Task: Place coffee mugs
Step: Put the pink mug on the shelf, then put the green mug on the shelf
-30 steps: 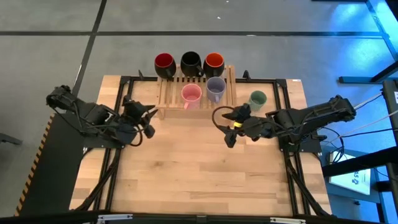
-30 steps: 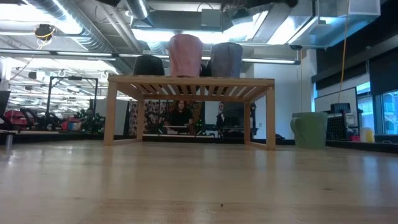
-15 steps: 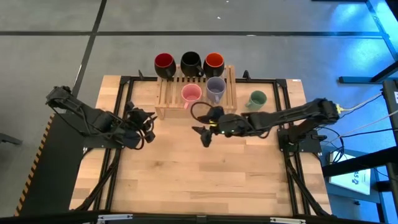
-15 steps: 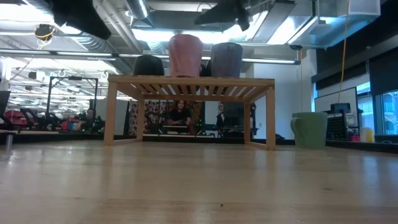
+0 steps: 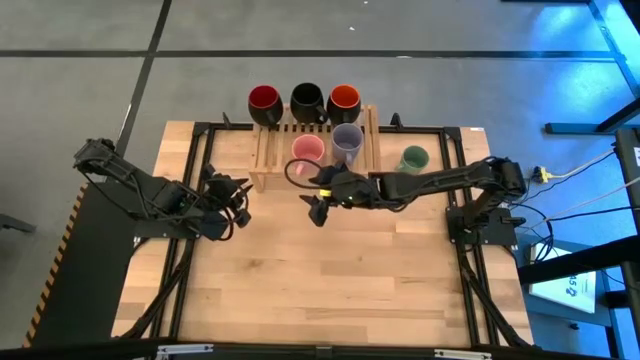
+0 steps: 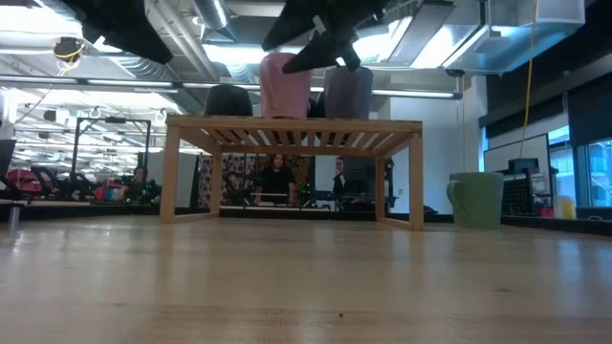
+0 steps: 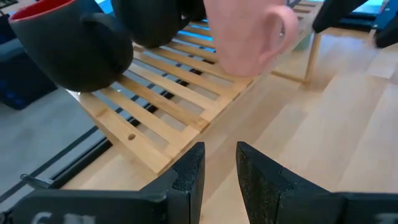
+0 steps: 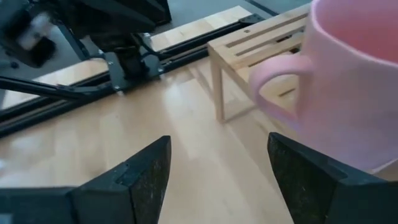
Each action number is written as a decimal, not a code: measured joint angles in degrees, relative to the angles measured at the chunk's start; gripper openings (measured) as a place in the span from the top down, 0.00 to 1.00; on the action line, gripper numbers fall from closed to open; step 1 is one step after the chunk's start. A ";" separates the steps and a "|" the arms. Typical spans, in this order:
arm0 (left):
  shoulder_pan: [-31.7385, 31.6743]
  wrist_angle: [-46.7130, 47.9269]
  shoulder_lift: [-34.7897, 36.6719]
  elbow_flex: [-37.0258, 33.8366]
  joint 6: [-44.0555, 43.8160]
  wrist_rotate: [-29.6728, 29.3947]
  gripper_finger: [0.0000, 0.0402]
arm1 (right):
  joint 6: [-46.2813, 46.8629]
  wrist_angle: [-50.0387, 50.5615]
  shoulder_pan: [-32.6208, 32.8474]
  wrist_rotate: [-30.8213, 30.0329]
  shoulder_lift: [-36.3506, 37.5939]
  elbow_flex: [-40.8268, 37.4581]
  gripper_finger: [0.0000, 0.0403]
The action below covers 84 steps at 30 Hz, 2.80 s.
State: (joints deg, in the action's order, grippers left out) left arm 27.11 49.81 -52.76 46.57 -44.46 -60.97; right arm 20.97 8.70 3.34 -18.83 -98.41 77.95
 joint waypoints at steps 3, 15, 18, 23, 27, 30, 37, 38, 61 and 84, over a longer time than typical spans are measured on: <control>0.02 -1.34 0.04 0.00 -0.08 0.05 0.79 | -1.71 0.29 -1.17 0.02 0.09 0.00 0.37; 0.02 -5.75 0.08 0.00 0.01 -1.44 0.79 | -8.11 -3.00 -3.19 3.02 -0.65 0.15 0.37; 0.02 -6.76 0.07 0.00 0.01 -0.99 0.79 | -9.49 -2.13 -3.40 3.21 -1.12 0.13 0.37; 0.02 -6.83 0.05 0.00 0.00 0.16 0.79 | -9.64 -0.97 -3.78 2.85 -1.40 0.04 0.37; 0.02 -6.83 0.05 0.00 -0.01 1.58 0.79 | -10.75 0.40 -3.78 1.80 -1.40 0.04 0.37; 0.02 -6.83 0.01 0.00 0.00 1.49 0.79 | -12.23 1.39 -3.78 0.46 -1.40 0.04 0.37; 0.02 -7.05 0.01 0.00 -0.18 0.27 0.79 | -14.34 0.90 -4.13 -6.80 -1.40 0.04 0.37; 0.02 -7.11 0.01 0.00 -0.34 0.31 0.79 | -14.75 0.92 -4.46 -7.15 -1.40 0.04 0.37; 0.04 -10.50 0.01 0.00 0.03 0.49 0.79 | -14.34 -2.90 -4.42 -4.41 -0.64 0.04 0.37; 0.02 -10.26 -0.01 0.00 0.06 0.56 0.79 | 23.35 43.69 10.20 -4.53 20.71 -0.13 0.37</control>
State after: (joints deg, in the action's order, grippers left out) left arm 27.14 39.55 -52.77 46.57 -44.40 -60.41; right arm 44.32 52.40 13.54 -23.36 -77.70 77.82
